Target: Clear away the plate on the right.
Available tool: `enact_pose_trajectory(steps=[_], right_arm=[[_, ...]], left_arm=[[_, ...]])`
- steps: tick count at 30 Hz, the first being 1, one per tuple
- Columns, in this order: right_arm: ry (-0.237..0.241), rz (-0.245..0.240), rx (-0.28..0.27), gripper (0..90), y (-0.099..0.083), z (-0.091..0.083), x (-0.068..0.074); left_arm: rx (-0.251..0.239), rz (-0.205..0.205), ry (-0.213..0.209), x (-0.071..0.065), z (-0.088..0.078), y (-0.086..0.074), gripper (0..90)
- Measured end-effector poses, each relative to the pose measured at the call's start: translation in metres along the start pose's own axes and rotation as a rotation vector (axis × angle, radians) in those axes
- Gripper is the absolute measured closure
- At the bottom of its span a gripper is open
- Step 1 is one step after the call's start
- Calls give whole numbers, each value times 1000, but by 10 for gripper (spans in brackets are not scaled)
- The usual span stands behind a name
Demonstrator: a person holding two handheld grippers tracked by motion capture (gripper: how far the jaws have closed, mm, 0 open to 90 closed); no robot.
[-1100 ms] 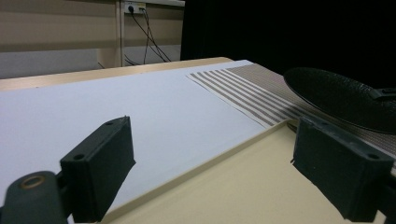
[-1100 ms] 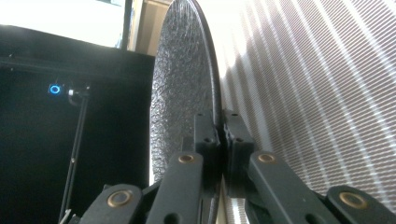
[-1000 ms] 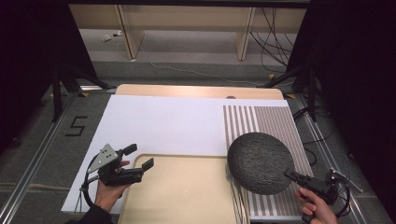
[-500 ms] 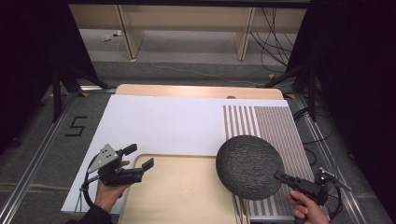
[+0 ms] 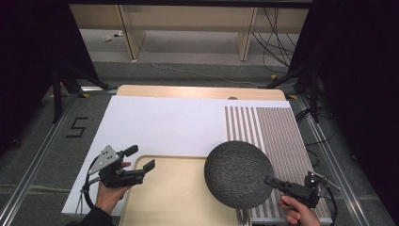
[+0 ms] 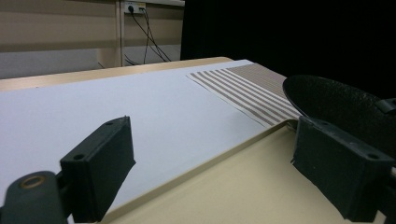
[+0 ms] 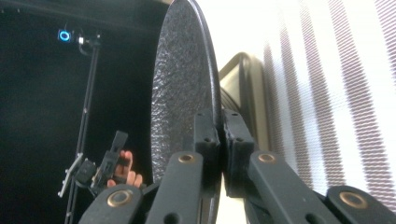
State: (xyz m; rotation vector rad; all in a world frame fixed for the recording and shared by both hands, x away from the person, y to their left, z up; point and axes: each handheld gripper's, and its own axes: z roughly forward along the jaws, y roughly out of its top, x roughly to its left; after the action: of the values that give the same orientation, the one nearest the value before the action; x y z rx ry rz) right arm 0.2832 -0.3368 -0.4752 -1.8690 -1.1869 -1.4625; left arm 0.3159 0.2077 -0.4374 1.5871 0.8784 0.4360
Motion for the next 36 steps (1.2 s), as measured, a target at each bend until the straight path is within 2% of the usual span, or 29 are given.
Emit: enact_pose_trajectory(steps=[2,6,7,8,10,11,12,14,16,18,19,20,21,22,23,24,26,29,31,32,33,35,36], right_arm=[[-5,-10,4,871,-3,4,1],[14,-3,38,871,-7,10,1],[17,0,19,871,-9,13,1],[10,8,33,871,-9,14,2],[13,-14,48,871,-10,15,4],[6,-10,37,871,-12,17,6],[0,-28,55,871,-13,19,6],[10,-34,79,871,-15,23,7],[18,-22,97,871,-18,27,7],[4,-21,93,871,-21,32,7],[12,2,84,871,-22,35,9],[0,-36,117,871,-23,35,9],[0,-47,117,871,-24,37,11],[4,-30,121,870,-24,40,14],[1,-37,126,871,-27,43,13],[26,-20,149,872,-28,46,12],[13,-16,145,872,-30,50,14],[-3,-44,147,870,-33,57,19],[8,-21,172,871,-34,61,17],[-2,-10,166,871,-35,64,17],[2,-19,180,872,-35,66,17],[-16,-68,184,869,-38,71,21],[-24,-64,184,870,-39,74,22]], left_arm=[[0,1,0,0,0,0,120],[-5,-1,-6,0,1,0,120],[1,-1,1,0,0,0,120],[0,-1,-1,0,0,0,120],[0,2,-2,0,0,0,120],[1,2,-2,0,0,0,120],[-5,0,-9,0,1,0,120],[1,1,-1,0,0,0,120],[1,1,-2,0,0,0,120],[-5,-2,-7,0,1,0,120],[2,-2,0,0,1,0,120],[1,-2,-1,0,1,0,120],[2,0,0,0,1,0,120],[2,-1,0,0,1,0,120],[3,-2,0,0,1,0,120],[2,-4,1,0,1,0,120],[2,-3,-1,0,1,0,120],[1,-6,-1,0,1,0,120],[1,-5,-2,0,1,0,120],[1,-3,-3,0,1,0,120],[1,-4,-2,0,1,0,120],[1,-7,-2,0,1,0,120],[1,-6,-2,0,1,0,120]])
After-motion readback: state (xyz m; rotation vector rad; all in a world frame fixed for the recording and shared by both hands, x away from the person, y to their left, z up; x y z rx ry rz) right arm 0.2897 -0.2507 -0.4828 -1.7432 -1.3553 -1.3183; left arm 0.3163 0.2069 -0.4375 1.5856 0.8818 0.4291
